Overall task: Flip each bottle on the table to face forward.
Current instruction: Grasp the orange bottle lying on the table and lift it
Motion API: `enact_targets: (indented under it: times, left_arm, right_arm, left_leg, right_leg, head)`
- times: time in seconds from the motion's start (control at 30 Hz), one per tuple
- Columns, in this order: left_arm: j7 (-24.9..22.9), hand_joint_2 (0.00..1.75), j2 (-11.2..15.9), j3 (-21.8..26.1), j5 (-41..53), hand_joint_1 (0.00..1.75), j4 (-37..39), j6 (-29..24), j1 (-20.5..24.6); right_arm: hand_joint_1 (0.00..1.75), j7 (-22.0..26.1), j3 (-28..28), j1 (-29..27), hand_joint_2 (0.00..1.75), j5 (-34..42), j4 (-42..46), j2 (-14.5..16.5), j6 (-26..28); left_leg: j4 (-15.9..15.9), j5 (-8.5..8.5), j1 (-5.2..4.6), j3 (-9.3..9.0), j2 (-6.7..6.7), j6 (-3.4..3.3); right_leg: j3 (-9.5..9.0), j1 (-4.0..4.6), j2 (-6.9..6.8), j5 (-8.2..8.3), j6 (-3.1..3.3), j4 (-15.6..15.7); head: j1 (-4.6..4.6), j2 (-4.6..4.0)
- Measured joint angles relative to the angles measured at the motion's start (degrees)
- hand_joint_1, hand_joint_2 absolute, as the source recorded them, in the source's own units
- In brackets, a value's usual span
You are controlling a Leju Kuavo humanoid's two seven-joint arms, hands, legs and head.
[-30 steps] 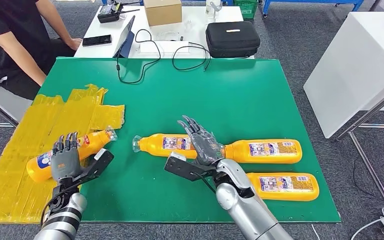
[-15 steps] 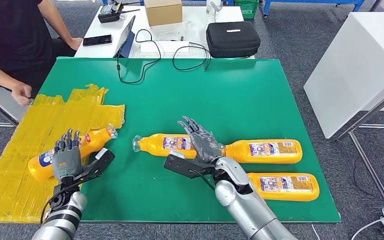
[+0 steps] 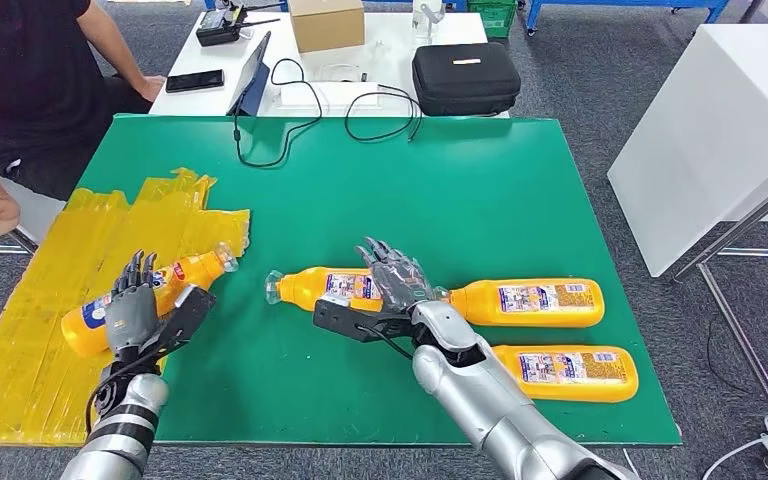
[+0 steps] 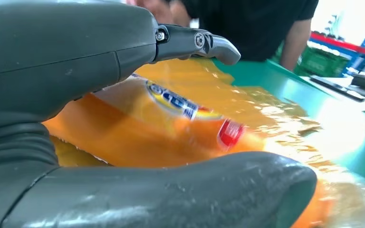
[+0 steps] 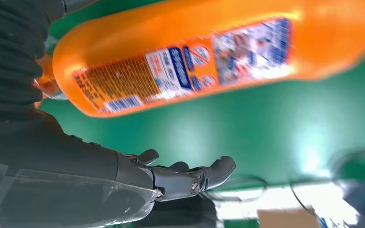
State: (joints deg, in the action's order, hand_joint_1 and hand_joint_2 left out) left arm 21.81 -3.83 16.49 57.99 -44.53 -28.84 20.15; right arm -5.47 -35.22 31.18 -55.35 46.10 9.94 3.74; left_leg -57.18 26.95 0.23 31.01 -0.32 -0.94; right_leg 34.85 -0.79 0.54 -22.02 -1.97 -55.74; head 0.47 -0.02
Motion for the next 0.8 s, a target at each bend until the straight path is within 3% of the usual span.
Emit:
enact_targets:
  times: [0.2,0.73,0.77,0.8]
  left_arm:
    - [4.14,0.0,-2.44,-0.37,-16.08,0.0,-16.31,14.57,-5.73]
    - [4.2,0.0,-5.68,-4.93,-22.91,0.0,-38.36,18.8,-13.59]
    - [4.21,0.0,-5.73,-5.17,-23.14,0.0,-39.03,18.83,-13.78]
    - [4.22,0.0,-5.75,-5.4,-23.42,0.0,-39.61,18.88,-13.95]
  right_arm:
    - [0.0,-3.33,-0.04,1.99,1.75,-3.53,-7.27,0.87,-0.26]
    - [0.0,-6.72,0.43,2.82,1.75,-8.65,-12.83,1.23,-1.75]
    - [0.04,-6.9,0.59,2.91,1.75,-8.98,-13.12,1.24,-2.08]
    - [0.44,-7.06,0.74,3.03,1.75,-9.31,-13.42,1.28,-2.45]
  left_leg:
    - [-0.01,0.01,0.0,0.04,0.05,-0.01]
    - [-0.01,0.02,-0.01,0.0,0.06,-0.01]
    - [-0.01,0.02,-0.01,-0.01,0.06,-0.01]
    - [-0.01,0.02,-0.01,-0.03,0.06,-0.01]
  right_leg:
    - [0.02,-0.01,0.01,0.0,0.0,0.01]
    - [0.03,0.0,0.02,0.0,0.0,0.04]
    - [0.02,0.0,0.02,0.0,0.0,0.04]
    - [0.01,0.0,0.02,0.0,0.0,0.04]
  head:
    - [0.02,0.0]
    - [0.01,0.0]
    - [0.0,0.0]
    - [0.0,0.0]
